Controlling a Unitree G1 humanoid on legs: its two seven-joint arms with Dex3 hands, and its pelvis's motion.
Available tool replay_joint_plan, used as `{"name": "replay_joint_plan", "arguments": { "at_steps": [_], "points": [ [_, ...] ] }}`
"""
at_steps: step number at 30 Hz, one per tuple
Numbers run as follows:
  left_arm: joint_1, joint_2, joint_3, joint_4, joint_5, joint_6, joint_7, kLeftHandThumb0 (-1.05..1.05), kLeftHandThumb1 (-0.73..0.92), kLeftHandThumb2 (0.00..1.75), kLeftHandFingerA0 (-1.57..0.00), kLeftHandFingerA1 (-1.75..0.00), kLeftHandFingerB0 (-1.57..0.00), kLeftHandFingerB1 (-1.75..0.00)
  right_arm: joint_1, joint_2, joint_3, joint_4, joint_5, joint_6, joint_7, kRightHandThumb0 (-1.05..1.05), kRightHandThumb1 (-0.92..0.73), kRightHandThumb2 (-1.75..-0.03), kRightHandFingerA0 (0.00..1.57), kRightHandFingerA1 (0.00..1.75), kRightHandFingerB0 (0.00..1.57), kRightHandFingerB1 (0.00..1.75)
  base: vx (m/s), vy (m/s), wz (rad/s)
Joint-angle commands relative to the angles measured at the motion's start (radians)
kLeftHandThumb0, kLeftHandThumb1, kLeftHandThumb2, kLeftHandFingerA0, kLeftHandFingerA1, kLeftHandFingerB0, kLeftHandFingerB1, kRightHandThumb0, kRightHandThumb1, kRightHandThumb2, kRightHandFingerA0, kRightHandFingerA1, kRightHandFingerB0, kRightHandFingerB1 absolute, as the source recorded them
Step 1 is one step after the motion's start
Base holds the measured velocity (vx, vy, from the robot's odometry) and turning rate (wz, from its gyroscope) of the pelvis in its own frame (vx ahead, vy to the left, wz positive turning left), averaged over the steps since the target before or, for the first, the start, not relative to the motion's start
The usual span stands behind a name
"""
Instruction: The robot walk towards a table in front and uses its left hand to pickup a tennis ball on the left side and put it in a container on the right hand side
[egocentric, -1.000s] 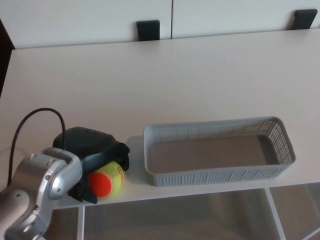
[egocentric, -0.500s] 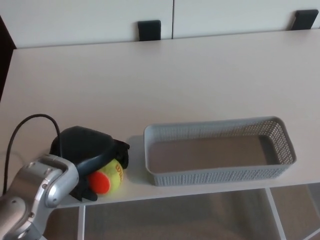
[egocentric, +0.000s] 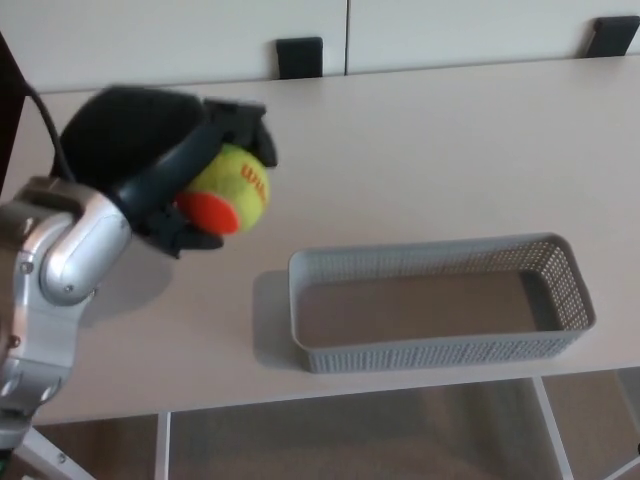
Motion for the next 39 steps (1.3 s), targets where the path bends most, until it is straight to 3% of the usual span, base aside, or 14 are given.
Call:
{"name": "replay_joint_plan", "arguments": {
  "at_steps": [1, 2, 5, 9, 10, 13, 15, 16, 17, 28, 29, 30, 31, 39],
  "points": [
    [-0.039, -0.043, -0.021, -0.037, 0.023, 0.068, -0.059, -0.14, 0.71, 0.61, -0.83, -1.66, -0.71, -1.33, 0.008, -0.017, 0.000, 0.004, -0.008, 0.017, -0.011, -0.29, -0.50, -0.55, 0.82, 0.50, 0.62, 0.44, 0.00, 0.000, 0.00],
    [-0.055, -0.057, -0.043, -0.037, 0.042, 0.073, -0.065, -0.16, 0.61, 0.60, -0.86, -1.53, -0.89, -0.62, 0.009, -0.019, 0.003, 0.000, -0.011, 0.008, -0.005, -0.29, -0.51, -0.55, 0.80, 0.50, 0.61, 0.44, 0.00, 0.000, 0.00],
    [-0.081, -0.096, -0.098, -0.022, 0.082, 0.076, -0.064, -0.17, 0.56, 0.62, -0.87, -1.48, -0.86, -0.90, 0.008, -0.019, 0.007, 0.006, -0.014, 0.009, -0.007, -0.32, -0.51, -0.56, 0.81, 0.49, 0.63, 0.44, 0.00, 0.000, 0.00],
    [-0.091, -0.139, -0.170, 0.025, 0.110, 0.069, -0.059, -0.18, 0.66, 0.62, -0.79, -1.47, -0.90, -0.75, 0.011, -0.019, 0.009, 0.004, -0.016, 0.011, -0.007, -0.38, -0.43, -0.70, 0.75, 0.59, 0.59, 0.53, 0.00, 0.000, 0.00],
    [-0.089, -0.154, -0.185, 0.034, 0.109, 0.067, -0.055, -0.34, 0.51, 0.81, -0.99, -1.28, -0.89, -0.72, 0.009, -0.020, 0.011, 0.004, -0.018, 0.016, -0.007, -0.32, -0.50, -0.56, 0.82, 0.50, 0.63, 0.43, 0.00, 0.000, 0.00],
    [-0.087, -0.189, -0.220, 0.057, 0.112, 0.067, -0.052, -0.35, 0.51, 0.81, -1.00, -1.29, -0.89, -0.72, 0.006, -0.020, 0.012, 0.008, -0.019, 0.019, -0.006, -0.32, -0.50, -0.55, 0.82, 0.50, 0.63, 0.44, 0.00, 0.000, 0.00],
    [-0.089, -0.198, -0.239, 0.070, 0.128, 0.062, -0.054, -0.26, 0.67, 0.60, -0.87, -1.44, -0.93, -0.64, 0.006, -0.019, 0.010, 0.004, -0.018, 0.027, -0.008, -0.32, -0.50, -0.55, 0.82, 0.50, 0.63, 0.44, 0.00, 0.000, 0.00],
    [-0.081, -0.209, -0.256, 0.085, 0.125, 0.050, -0.041, -0.19, 0.66, 0.62, -0.83, -1.51, -0.85, -1.02, 0.002, -0.018, 0.015, 0.006, -0.024, 0.028, -0.011, -0.32, -0.50, -0.54, 0.83, 0.50, 0.64, 0.43, 0.00, 0.000, 0.00],
    [-0.075, -0.221, -0.273, 0.102, 0.130, 0.047, -0.034, -0.17, 0.68, 0.64, -0.82, -1.55, -0.81, -1.09, 0.000, -0.017, 0.018, 0.006, -0.026, 0.029, -0.011, -0.40, -0.42, -0.71, 0.76, 0.60, 0.59, 0.54, 0.00, 0.000, 0.00],
    [-0.067, -0.255, -0.310, 0.192, 0.156, 0.034, 0.011, -0.18, 0.69, 0.65, -0.81, -1.56, -0.77, -1.19, -0.003, -0.021, 0.034, -0.001, -0.042, 0.023, -0.015, -0.31, -0.52, -0.55, 0.81, 0.50, 0.63, 0.43, 0.00, 0.000, 0.00],
    [-0.073, -0.254, -0.311, 0.193, 0.166, 0.047, 0.002, -0.45, 0.65, 0.60, -0.93, -0.89, -0.51, -0.39, -0.006, -0.024, 0.033, -0.002, -0.041, 0.021, -0.011, -0.33, -0.51, -0.54, 0.82, 0.50, 0.63, 0.43, 0.00, 0.000, 0.00],
    [-0.081, -0.254, -0.313, 0.194, 0.182, 0.066, -0.012, -0.45, 0.65, 0.60, -0.93, -0.89, -0.51, -0.39, -0.011, -0.027, 0.031, -0.004, -0.038, 0.018, -0.005, -0.33, -0.51, -0.54, 0.82, 0.50, 0.63, 0.43, 0.00, 0.000, 0.00],
    [-0.097, -0.243, -0.319, 0.194, 0.178, 0.094, -0.091, -0.75, 0.46, 0.82, -0.22, -0.48, -0.06, -0.25, -0.015, -0.028, 0.034, -0.004, -0.042, 0.018, -0.007, -0.32, -0.51, -0.55, 0.82, 0.50, 0.62, 0.43, 0.00, 0.000, 0.00],
    [-0.079, -0.230, -0.311, 0.177, 0.183, 0.110, -0.131, -0.93, 0.54, 0.65, 0.00, -0.22, -0.01, -0.15, -0.010, -0.023, 0.029, -0.006, -0.034, 0.021, -0.004, -0.40, -0.42, -0.71, 0.75, 0.60, 0.58, 0.54, 0.00, 0.000, 0.00]
  ]
}}
